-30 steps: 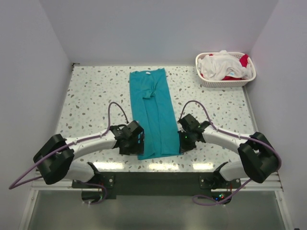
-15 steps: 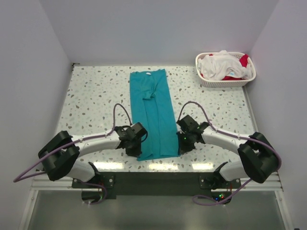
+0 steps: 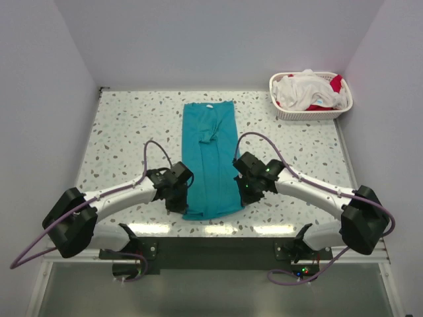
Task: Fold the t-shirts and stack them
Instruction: Fold the tshirt
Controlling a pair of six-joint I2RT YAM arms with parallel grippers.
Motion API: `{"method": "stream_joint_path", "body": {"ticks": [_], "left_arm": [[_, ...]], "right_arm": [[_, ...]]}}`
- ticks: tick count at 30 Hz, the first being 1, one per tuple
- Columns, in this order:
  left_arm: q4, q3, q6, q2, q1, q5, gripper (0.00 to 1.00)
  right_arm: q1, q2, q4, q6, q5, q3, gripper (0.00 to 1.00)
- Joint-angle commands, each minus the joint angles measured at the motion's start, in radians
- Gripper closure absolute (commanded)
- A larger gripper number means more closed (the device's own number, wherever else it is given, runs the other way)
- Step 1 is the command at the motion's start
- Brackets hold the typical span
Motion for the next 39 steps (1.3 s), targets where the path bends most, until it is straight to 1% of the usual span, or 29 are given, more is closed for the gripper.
{"method": "stream_joint_path", "body": {"ticks": [1, 2, 5, 6, 7, 8, 9, 12, 15, 18, 22, 30, 36, 39], "left_arm": [[0.023, 0.117, 0.127, 0.023, 0.132, 0.005, 1.00], [0.022, 0.145, 0.174, 0.038, 0.190, 0.001, 1.00], [0.028, 0.267, 0.251, 0.119, 0.285, 0.011, 1.00], [0.026, 0.303, 0.262, 0.164, 0.304, 0.015, 1.00], [0.028, 0.368, 0.273, 0.185, 0.319, 0.013, 1.00], [0.029, 0.401, 0.291, 0.208, 0.345, 0.007, 1.00], [0.029, 0.462, 0.299, 0.254, 0.361, 0.007, 1.00], [0.047, 0.556, 0.316, 0.343, 0.411, -0.001, 1.00], [0.083, 0.617, 0.328, 0.412, 0.445, -0.007, 1.00], [0.098, 0.660, 0.337, 0.461, 0.465, -0.015, 1.00], [0.126, 0.679, 0.336, 0.503, 0.499, -0.024, 1.00], [0.164, 0.729, 0.325, 0.575, 0.528, -0.022, 1.00], [0.183, 0.780, 0.336, 0.643, 0.537, -0.018, 1.00], [0.198, 0.782, 0.333, 0.667, 0.540, -0.031, 1.00]], "right_arm": [[-0.062, 0.050, -0.025, -0.043, 0.082, 0.143, 1.00], [-0.101, 0.066, -0.006, -0.063, 0.071, 0.166, 1.00], [-0.170, 0.144, 0.014, -0.107, 0.058, 0.268, 1.00], [-0.184, 0.170, 0.012, -0.116, 0.048, 0.327, 1.00], [-0.195, 0.192, 0.011, -0.129, 0.048, 0.360, 1.00], [-0.213, 0.237, 0.011, -0.147, 0.054, 0.389, 1.00], [-0.221, 0.258, 0.012, -0.156, 0.060, 0.439, 1.00], [-0.266, 0.334, 0.037, -0.181, 0.053, 0.514, 1.00], [-0.309, 0.399, 0.070, -0.196, 0.045, 0.568, 1.00], [-0.344, 0.446, 0.090, -0.202, 0.024, 0.607, 1.00], [-0.376, 0.500, 0.124, -0.205, -0.001, 0.645, 1.00], [-0.392, 0.598, 0.159, -0.207, -0.038, 0.728, 1.00], [-0.407, 0.669, 0.198, -0.202, -0.041, 0.756, 1.00], [-0.413, 0.701, 0.209, -0.196, -0.039, 0.766, 1.00]]}}
